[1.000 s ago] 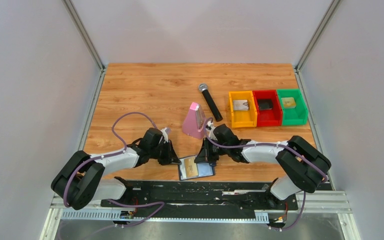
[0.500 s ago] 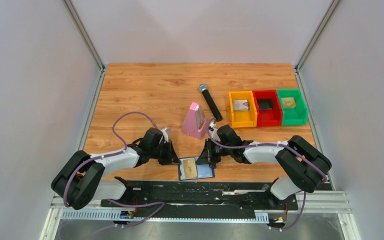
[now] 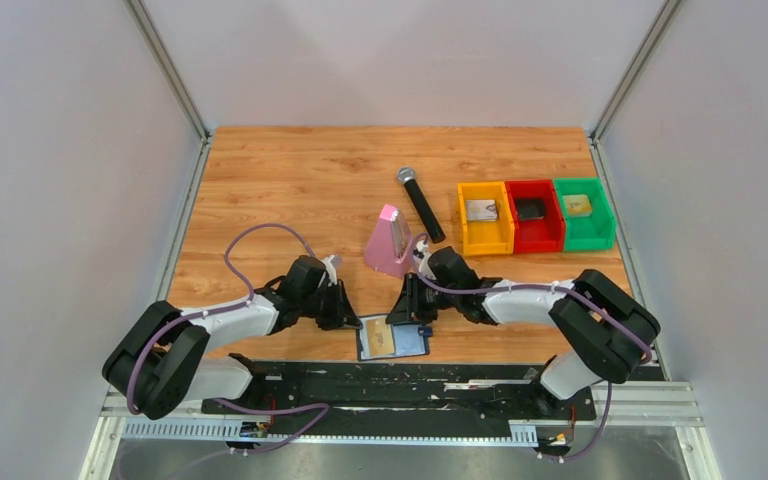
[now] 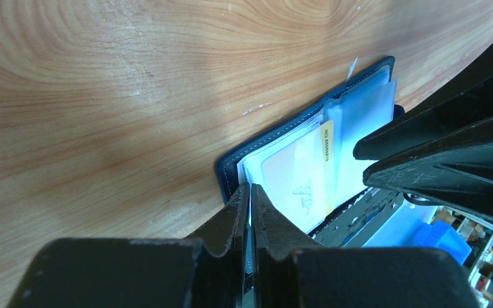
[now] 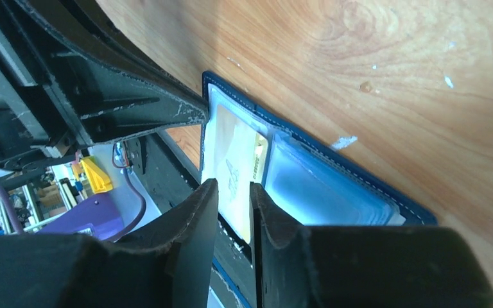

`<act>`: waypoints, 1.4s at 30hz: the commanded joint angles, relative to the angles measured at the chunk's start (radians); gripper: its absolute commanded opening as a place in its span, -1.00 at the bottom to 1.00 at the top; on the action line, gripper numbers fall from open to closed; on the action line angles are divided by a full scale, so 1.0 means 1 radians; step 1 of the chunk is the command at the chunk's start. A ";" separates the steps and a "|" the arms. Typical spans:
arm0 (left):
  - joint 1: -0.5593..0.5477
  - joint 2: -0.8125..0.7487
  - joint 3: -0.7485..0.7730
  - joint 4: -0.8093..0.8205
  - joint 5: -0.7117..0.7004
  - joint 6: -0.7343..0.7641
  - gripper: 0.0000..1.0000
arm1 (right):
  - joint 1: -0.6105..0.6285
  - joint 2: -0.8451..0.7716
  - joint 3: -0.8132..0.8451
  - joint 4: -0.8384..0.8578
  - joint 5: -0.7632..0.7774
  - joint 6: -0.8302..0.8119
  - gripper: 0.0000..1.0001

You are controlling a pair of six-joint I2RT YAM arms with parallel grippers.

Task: Take the credit cards out of the card holder
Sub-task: Remove the credit card from the card holder.

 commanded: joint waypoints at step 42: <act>-0.002 0.051 -0.017 -0.041 -0.082 0.041 -0.78 | 0.007 0.082 -0.041 0.167 -0.051 0.005 -1.00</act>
